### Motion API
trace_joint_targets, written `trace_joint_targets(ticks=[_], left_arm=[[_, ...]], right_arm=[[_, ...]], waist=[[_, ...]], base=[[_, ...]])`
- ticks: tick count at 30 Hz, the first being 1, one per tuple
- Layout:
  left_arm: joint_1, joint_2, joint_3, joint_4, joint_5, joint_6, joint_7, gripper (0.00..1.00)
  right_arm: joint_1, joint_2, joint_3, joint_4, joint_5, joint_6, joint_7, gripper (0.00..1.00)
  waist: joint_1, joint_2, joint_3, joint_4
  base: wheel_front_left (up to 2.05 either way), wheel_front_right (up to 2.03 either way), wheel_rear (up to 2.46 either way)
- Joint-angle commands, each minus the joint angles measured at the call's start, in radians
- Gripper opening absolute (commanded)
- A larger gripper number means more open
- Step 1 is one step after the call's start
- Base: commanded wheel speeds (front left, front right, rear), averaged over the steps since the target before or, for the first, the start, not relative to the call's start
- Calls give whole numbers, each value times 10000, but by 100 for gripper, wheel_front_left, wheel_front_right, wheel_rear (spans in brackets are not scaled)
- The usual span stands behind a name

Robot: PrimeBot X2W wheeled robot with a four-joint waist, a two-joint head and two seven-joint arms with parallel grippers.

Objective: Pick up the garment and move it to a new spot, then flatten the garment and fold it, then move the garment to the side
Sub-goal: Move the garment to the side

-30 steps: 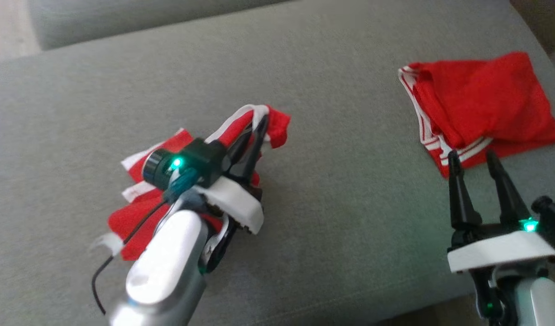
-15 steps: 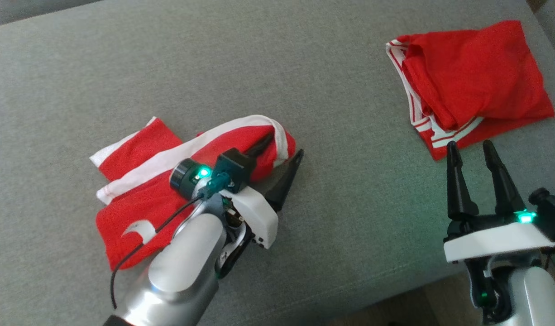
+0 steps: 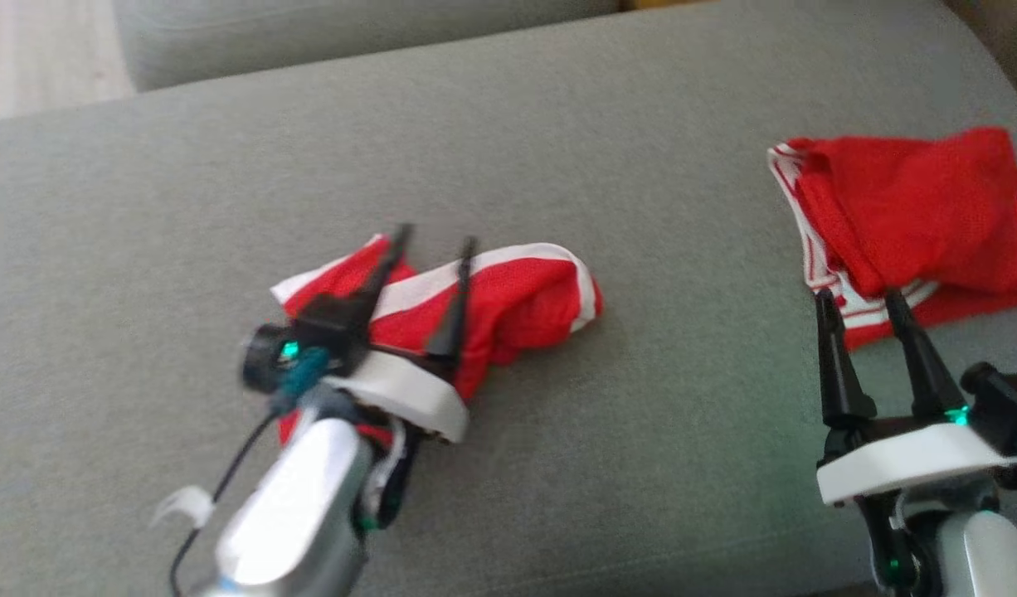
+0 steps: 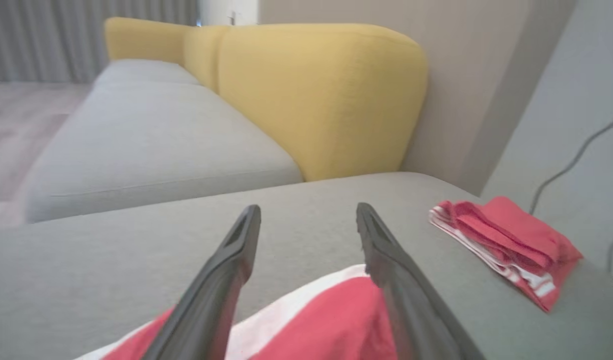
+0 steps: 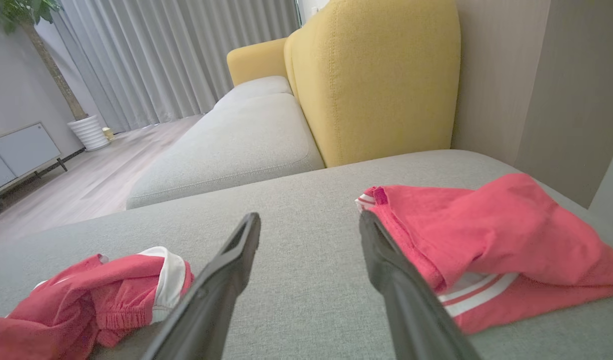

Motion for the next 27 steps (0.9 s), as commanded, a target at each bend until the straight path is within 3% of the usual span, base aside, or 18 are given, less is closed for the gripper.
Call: trace_joint_targets(ticks=[1, 5, 13, 27], left_arm=[[-212, 240, 497, -457, 61, 142, -115, 100], [394, 674, 1245, -1065, 233, 708, -120, 100], [1900, 1653, 2450, -1610, 353, 1410, -122, 100], [3354, 2569, 2525, -2584, 242, 1517, 634, 100]], right_arm=[[-124, -57, 175, -402, -96, -9, 40, 100], [50, -57, 159, -504, -206, -9, 231, 100], [369, -57, 214, -555, -337, -9, 557, 100], [777, -57, 223, -550, -677, -9, 841, 100]], waist=[[0, 0, -369, 385], [0, 0, -687, 771], [0, 0, -1261, 1405], [0, 0, -1659, 1705]], base=[[0, 0, 0], [0, 0, 0], [0, 0, 0], [0, 0, 0]])
